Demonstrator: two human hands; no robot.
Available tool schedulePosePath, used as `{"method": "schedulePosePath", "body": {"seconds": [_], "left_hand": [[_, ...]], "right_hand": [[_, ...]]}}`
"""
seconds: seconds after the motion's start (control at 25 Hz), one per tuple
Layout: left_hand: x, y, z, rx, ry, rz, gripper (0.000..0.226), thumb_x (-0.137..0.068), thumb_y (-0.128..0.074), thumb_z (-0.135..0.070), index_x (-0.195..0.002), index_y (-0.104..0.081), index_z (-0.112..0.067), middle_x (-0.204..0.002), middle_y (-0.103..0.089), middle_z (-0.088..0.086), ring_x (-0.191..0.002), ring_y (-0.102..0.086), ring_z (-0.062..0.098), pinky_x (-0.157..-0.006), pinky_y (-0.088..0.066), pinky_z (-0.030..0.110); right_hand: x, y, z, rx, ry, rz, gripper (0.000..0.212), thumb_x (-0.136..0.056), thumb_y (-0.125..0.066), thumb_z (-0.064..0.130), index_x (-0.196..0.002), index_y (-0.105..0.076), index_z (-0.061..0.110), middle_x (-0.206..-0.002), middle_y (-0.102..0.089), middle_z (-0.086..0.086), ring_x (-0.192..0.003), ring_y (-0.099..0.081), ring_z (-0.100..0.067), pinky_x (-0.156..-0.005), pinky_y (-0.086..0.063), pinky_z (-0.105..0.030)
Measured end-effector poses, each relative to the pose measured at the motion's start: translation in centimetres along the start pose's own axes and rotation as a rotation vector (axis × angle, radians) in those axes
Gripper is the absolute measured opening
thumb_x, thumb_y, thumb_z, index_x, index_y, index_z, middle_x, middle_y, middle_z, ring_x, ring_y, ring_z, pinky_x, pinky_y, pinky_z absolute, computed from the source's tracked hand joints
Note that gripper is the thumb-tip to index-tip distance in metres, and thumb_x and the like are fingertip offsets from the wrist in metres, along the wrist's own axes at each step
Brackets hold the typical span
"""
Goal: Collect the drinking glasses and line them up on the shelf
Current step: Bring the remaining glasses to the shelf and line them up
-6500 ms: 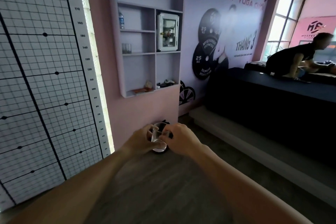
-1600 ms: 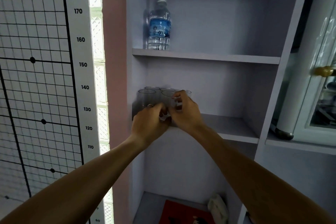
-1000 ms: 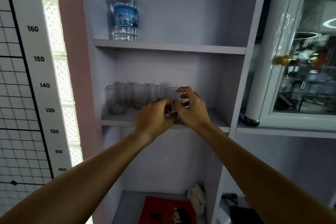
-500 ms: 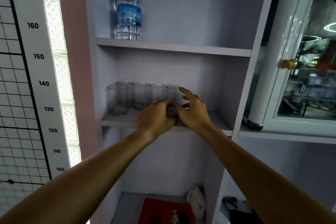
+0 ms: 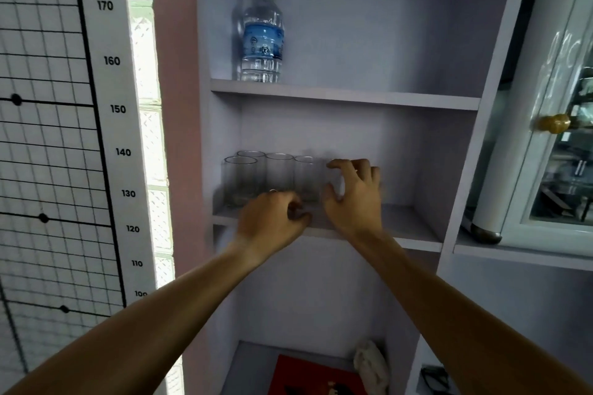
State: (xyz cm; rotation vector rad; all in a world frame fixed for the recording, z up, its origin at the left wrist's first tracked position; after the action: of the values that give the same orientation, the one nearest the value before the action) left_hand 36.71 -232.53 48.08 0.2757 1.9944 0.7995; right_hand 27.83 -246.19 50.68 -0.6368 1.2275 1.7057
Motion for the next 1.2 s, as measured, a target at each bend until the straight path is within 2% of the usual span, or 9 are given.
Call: {"method": "schedulePosePath", "body": {"seconds": [0.08,0.2,0.32,0.44,0.64,0.72,0.92,1.04,1.2], "left_hand": [[0.8,1.6,1.8,-0.049,0.002,-0.026,0.027,-0.079,-0.061,-0.045,-0.071,-0.068,-0.02,-0.067,-0.069,-0.004,-0.062,-0.063,0.017,-0.058,-0.055,0.035],[1.8,3.4,3.5,-0.034,-0.033,-0.037,0.03,-0.086,-0.062,-0.04,-0.067,-0.068,-0.018,-0.062,-0.067,-0.004,-0.054,-0.06,0.013,-0.056,-0.054,0.036],[2.7,4.7,4.4,0.023,-0.067,-0.038,0.02,-0.089,-0.065,-0.036,-0.082,-0.074,-0.019,-0.077,-0.074,-0.005,-0.065,-0.066,0.011,-0.066,-0.057,0.032],[3.1,5.4,4.8,0.011,-0.064,-0.072,0.019,-0.088,-0.068,-0.033,-0.097,-0.072,-0.016,-0.093,-0.076,0.001,-0.078,-0.069,0.02,-0.074,-0.058,0.034],[2.9,5.3,4.5,0.031,-0.036,-0.096,0.035,-0.084,-0.072,-0.037,-0.112,-0.062,-0.018,-0.115,-0.064,0.006,-0.094,-0.067,0.026,-0.082,-0.058,0.04],[2.5,4.9,4.0,0.069,0.006,-0.093,0.036,-0.083,-0.072,-0.042,-0.107,-0.055,-0.021,-0.117,-0.059,0.006,-0.091,-0.066,0.028,-0.08,-0.058,0.044],[1.4,3.0,1.1,0.098,-0.021,-0.11,0.038,-0.077,-0.076,-0.041,-0.093,-0.05,-0.019,-0.098,-0.055,0.002,-0.077,-0.059,0.022,-0.066,-0.056,0.044],[0.8,1.0,-1.4,0.138,-0.056,-0.082,0.037,-0.076,-0.076,-0.042,-0.091,-0.051,-0.019,-0.095,-0.056,0.0,-0.075,-0.058,0.021,-0.062,-0.054,0.041],[0.1,-1.4,-4.3,0.204,-0.095,-0.038,0.037,-0.074,-0.078,-0.039,-0.088,-0.049,-0.02,-0.094,-0.057,0.0,-0.073,-0.058,0.022,-0.059,-0.05,0.037]], "right_hand": [[-0.3,-1.7,2.1,-0.083,0.105,0.044,0.033,-0.084,-0.065,0.017,-0.117,-0.066,0.017,-0.116,-0.061,-0.012,-0.106,-0.053,-0.03,-0.089,-0.051,-0.05],[-0.9,-4.7,5.6,-0.28,0.147,0.255,0.035,-0.092,-0.061,0.022,-0.127,-0.062,0.023,-0.115,-0.064,-0.007,-0.09,-0.059,-0.015,-0.083,-0.058,-0.037],[-1.4,-7.1,8.0,-0.325,0.121,0.379,0.037,-0.098,-0.051,0.033,-0.136,-0.053,0.031,-0.124,-0.061,-0.005,-0.1,-0.062,-0.021,-0.091,-0.054,-0.036],[-1.6,-8.2,9.0,-0.36,0.067,0.46,0.029,-0.1,-0.048,0.036,-0.128,-0.054,0.03,-0.124,-0.063,-0.006,-0.106,-0.062,-0.024,-0.093,-0.054,-0.039],[-1.3,-7.1,8.1,-0.39,-0.004,0.385,0.006,-0.096,-0.054,0.027,-0.1,-0.056,0.023,-0.1,-0.065,-0.004,-0.087,-0.063,-0.019,-0.072,-0.052,-0.026],[-0.7,-6.0,7.1,-0.404,-0.025,0.337,0.003,-0.093,-0.054,0.026,-0.095,-0.054,0.023,-0.097,-0.063,-0.004,-0.083,-0.061,-0.018,-0.065,-0.045,-0.019],[0.4,-2.7,4.2,-0.423,-0.067,0.232,0.014,-0.086,-0.05,0.033,-0.097,-0.054,0.026,-0.099,-0.059,-0.004,-0.083,-0.062,-0.02,-0.068,-0.054,-0.032],[0.8,-0.4,1.9,-0.36,-0.105,0.184,0.021,-0.082,-0.046,0.042,-0.099,-0.053,0.031,-0.102,-0.057,-0.003,-0.085,-0.061,-0.022,-0.074,-0.058,-0.042],[1.6,2.2,-0.8,-0.328,-0.143,0.093,0.028,-0.083,-0.046,0.042,-0.106,-0.056,0.03,-0.104,-0.055,-0.002,-0.09,-0.061,-0.02,-0.076,-0.058,-0.045]]}}
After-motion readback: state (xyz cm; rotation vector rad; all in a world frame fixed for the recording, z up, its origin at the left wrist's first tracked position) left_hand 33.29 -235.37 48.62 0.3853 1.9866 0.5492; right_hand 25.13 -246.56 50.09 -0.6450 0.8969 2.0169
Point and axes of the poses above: each hand's wrist, its own x-axis away from the middle knuckle, its own y-axis out of the back of the hand, z = x × y, the point moved 4 cm from there along -x, towards the middle knuckle
